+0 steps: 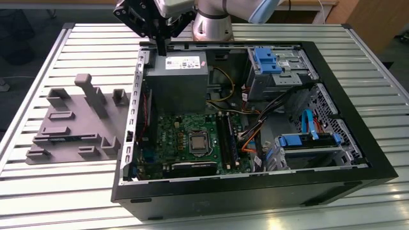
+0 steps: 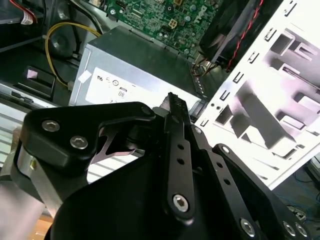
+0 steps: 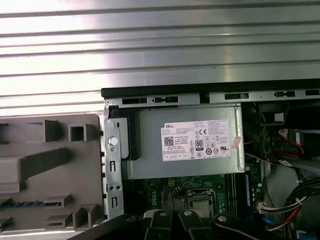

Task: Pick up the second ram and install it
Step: 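Reach for the second ram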

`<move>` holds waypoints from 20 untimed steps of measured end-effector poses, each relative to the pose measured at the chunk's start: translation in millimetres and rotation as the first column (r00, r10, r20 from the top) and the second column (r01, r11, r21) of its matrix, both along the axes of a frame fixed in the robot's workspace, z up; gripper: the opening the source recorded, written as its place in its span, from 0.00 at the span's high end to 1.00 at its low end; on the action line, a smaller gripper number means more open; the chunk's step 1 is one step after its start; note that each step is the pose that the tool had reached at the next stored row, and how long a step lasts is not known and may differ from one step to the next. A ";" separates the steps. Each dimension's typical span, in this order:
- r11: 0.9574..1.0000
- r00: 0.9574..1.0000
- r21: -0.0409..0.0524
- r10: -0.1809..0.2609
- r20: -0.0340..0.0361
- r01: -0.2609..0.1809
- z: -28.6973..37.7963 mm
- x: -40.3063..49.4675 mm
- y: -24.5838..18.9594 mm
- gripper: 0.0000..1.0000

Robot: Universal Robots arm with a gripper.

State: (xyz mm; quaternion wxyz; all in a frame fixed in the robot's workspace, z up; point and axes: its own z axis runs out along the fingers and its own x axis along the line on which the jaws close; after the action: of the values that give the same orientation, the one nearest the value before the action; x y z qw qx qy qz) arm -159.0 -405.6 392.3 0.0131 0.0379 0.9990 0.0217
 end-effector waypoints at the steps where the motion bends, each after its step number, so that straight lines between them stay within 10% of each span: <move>1: 1.000 1.000 0.000 0.000 0.000 0.000 0.0 -0.6 -1.3 0.89; 20: 1.000 1.000 0.000 0.000 0.000 0.000 -0.8 -40.3 -11.7 0.89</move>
State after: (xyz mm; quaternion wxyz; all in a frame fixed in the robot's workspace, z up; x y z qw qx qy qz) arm -199.3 -417.3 391.5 0.0130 0.0379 0.9990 0.0216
